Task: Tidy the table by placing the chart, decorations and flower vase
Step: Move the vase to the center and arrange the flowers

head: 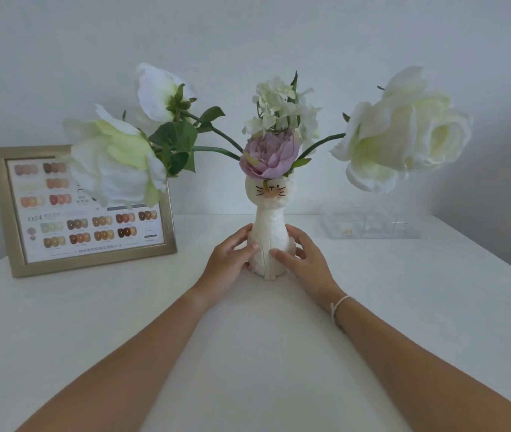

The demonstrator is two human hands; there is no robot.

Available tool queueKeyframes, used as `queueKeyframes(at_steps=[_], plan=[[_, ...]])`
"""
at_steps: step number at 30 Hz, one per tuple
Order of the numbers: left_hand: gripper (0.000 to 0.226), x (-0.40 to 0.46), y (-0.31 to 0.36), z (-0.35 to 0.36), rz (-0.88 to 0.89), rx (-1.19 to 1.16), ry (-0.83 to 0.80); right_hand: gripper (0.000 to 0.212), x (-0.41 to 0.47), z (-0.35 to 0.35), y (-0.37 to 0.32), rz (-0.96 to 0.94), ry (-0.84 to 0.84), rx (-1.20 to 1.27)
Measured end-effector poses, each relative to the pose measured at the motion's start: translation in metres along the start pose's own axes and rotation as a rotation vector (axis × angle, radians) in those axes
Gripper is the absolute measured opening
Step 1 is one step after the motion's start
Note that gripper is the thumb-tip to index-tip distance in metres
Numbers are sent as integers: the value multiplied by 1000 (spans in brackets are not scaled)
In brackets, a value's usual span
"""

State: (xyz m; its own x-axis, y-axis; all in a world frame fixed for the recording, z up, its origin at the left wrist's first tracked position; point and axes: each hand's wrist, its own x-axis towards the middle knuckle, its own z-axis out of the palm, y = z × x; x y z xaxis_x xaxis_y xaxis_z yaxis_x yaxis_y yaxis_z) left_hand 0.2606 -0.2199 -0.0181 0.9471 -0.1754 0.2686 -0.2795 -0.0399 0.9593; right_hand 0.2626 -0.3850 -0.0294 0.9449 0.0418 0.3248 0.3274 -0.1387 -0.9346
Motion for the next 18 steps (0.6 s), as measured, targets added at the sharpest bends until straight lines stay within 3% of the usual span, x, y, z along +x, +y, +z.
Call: queueKeyframes(at_steps=[18], plan=[[34,98,-29,-7,26,10,25,50,101,-5,35,-18,-19,31]])
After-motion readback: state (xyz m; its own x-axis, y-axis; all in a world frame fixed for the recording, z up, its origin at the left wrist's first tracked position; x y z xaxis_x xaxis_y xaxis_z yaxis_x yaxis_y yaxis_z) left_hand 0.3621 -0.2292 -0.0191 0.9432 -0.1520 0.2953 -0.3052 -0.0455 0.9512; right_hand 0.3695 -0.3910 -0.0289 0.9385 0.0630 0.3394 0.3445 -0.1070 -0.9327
